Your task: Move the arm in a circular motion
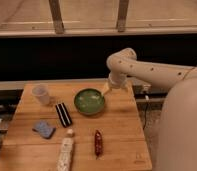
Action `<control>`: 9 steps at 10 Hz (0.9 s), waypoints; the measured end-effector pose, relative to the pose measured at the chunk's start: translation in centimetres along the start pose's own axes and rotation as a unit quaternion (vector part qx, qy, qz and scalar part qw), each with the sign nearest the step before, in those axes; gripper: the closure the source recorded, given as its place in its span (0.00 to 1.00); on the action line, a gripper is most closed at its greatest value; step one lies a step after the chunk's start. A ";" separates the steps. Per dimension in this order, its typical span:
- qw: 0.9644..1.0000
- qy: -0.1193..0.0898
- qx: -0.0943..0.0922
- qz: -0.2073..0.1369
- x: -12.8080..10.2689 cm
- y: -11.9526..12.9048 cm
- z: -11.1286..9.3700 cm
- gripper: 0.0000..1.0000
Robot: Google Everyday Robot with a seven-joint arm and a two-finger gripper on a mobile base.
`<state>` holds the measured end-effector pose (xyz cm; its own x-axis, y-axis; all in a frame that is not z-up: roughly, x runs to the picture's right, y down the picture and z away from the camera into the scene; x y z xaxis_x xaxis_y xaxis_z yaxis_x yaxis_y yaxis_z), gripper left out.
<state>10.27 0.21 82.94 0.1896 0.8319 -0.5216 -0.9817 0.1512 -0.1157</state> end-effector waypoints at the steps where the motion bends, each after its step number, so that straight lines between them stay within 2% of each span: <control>1: 1.000 -0.001 0.004 0.001 -1.8 -0.5 0.1 0.20; 3: 1.000 -0.003 0.007 -0.011 -6.0 -0.2 0.4 0.20; 5: 0.999 -0.003 0.007 -0.034 -7.9 1.0 0.6 0.20; 6: 0.999 -0.003 0.004 -0.047 -8.3 1.8 0.5 0.20; 8: 0.997 0.002 -0.003 -0.076 -7.4 3.9 0.4 0.20; 9: 0.995 0.005 -0.007 -0.098 -5.9 5.4 0.4 0.20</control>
<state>3.82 -3.67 85.73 0.3768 0.7817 -0.4970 -0.9259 0.3018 -0.2273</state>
